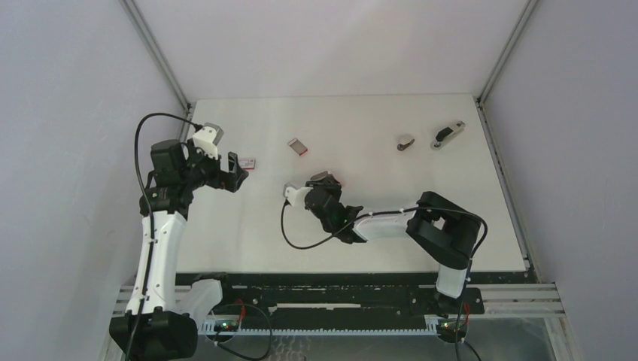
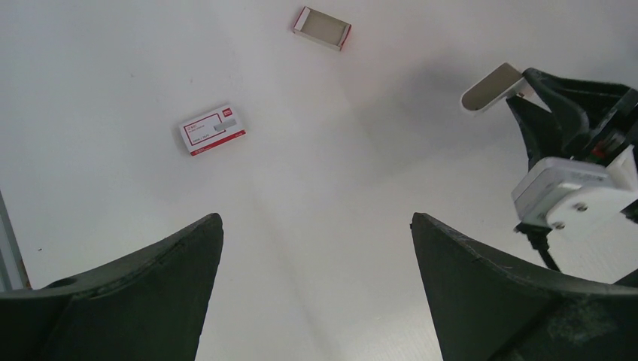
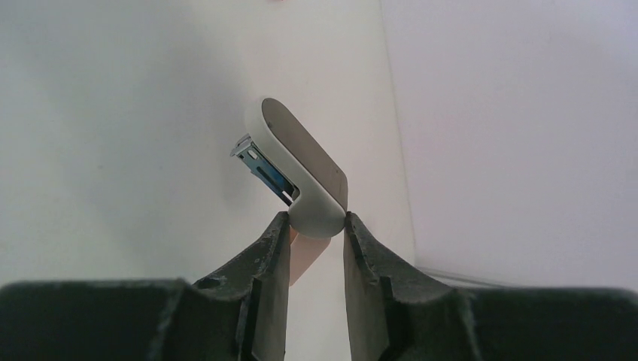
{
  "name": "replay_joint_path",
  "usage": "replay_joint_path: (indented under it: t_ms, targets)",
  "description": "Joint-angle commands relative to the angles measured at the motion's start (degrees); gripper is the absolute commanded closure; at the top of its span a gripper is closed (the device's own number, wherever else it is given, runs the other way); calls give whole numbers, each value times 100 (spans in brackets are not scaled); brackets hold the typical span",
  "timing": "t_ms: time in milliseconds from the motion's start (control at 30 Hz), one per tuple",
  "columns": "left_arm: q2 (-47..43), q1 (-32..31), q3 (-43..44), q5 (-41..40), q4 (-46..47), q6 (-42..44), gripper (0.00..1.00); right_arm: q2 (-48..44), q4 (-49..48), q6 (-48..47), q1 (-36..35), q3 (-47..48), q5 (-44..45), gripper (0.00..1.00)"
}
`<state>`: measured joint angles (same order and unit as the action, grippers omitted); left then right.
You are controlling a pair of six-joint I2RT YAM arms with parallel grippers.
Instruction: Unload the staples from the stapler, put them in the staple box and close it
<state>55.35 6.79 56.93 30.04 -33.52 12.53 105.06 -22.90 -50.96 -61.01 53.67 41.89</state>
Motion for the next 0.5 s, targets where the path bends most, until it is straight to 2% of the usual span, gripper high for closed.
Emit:
replay_joint_path:
  t_ms: [0, 133, 333, 467]
  targets:
    - [-7, 38, -138, -20, 232, -108, 1, -229, 877, 742, 91, 327, -396, 81]
    - [-10, 44, -137, -25, 223, -115, 1, 49, 1112, 744, 37, 428, -403, 81]
    - [-24, 47, -138, -7, 211, -99, 1, 249, 2877, 1402, 134, 990, -1213, 80]
    - [-33, 41, -142, 8, 213, -89, 1, 249, 3500, 1744, 274, 1308, -1605, 79]
